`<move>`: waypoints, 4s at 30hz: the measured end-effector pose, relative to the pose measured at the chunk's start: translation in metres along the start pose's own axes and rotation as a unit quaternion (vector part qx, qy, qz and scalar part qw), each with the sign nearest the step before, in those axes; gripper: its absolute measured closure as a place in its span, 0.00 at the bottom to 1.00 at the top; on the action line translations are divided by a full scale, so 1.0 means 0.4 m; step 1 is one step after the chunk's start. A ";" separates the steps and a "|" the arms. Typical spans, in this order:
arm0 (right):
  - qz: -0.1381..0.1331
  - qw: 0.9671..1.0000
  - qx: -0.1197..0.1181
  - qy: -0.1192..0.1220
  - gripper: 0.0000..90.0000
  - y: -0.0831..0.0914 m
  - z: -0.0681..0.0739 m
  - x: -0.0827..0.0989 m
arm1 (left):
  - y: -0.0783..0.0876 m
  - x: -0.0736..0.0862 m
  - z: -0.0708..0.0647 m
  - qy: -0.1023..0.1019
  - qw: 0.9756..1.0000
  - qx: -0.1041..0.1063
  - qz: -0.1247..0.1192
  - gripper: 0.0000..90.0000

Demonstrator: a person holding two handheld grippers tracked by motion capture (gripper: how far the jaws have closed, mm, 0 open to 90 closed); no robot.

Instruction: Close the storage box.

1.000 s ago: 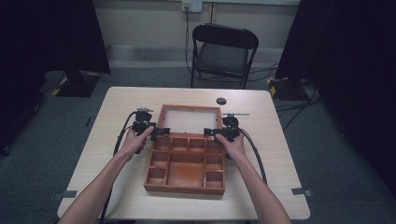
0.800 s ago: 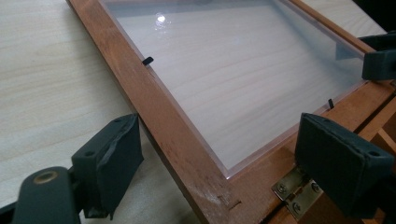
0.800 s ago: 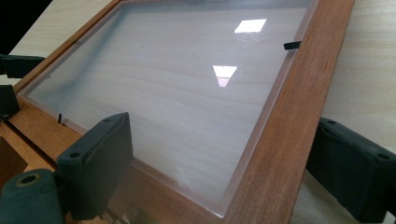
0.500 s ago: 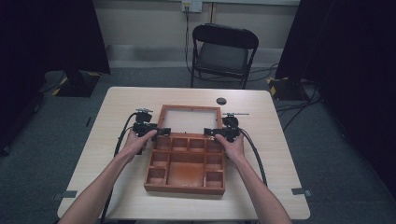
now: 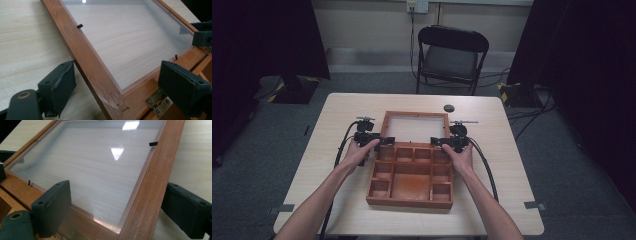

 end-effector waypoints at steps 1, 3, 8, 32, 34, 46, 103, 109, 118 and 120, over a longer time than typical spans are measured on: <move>-0.007 1.000 0.006 0.012 0.12 0.002 0.002 -0.002 | -0.003 0.001 -0.003 0.000 1.000 0.008 -0.001 0.19; -0.013 1.000 0.013 0.024 0.15 0.009 0.006 -0.005 | -0.008 -0.001 -0.014 -0.012 1.000 -0.001 -0.001 0.17; -0.019 0.999 0.018 0.036 0.19 0.022 0.006 -0.007 | -0.009 -0.006 -0.028 -0.026 1.000 -0.016 0.004 0.14; -0.054 0.998 0.012 0.027 0.37 0.052 0.004 -0.022 | 0.019 -0.022 -0.025 -0.046 0.999 -0.027 -0.007 0.27; -0.059 0.998 0.008 0.024 0.37 0.057 0.004 -0.025 | 0.023 -0.023 -0.023 -0.043 0.999 -0.026 -0.014 0.30; -0.077 0.997 -0.003 0.025 0.47 0.087 0.002 -0.034 | 0.048 -0.031 -0.022 -0.040 0.998 -0.023 -0.040 0.42; -0.097 0.992 -0.044 0.061 0.65 0.180 0.044 -0.016 | 0.173 0.002 -0.060 -0.107 0.992 -0.017 -0.059 0.65; -0.097 0.992 -0.053 0.061 0.62 0.183 0.045 -0.013 | 0.178 0.002 -0.071 -0.117 0.991 -0.023 -0.063 0.63; -0.094 0.992 -0.056 0.064 0.52 0.184 0.061 -0.019 | 0.193 0.008 -0.078 -0.120 0.990 -0.020 -0.064 0.64; -0.091 0.993 -0.047 0.065 0.52 0.186 0.066 -0.019 | 0.196 0.011 -0.080 -0.121 0.990 -0.019 -0.063 0.64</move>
Point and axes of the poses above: each handheld gripper's, and its own axes: y roughly backward along the jaws, x roughly out of its underside, z roughly to its left, the point moved 1 cm from there along -y, roughly forward along the jaws, and after that the axes turned 2 degrees about z, right-handed, at the moved point
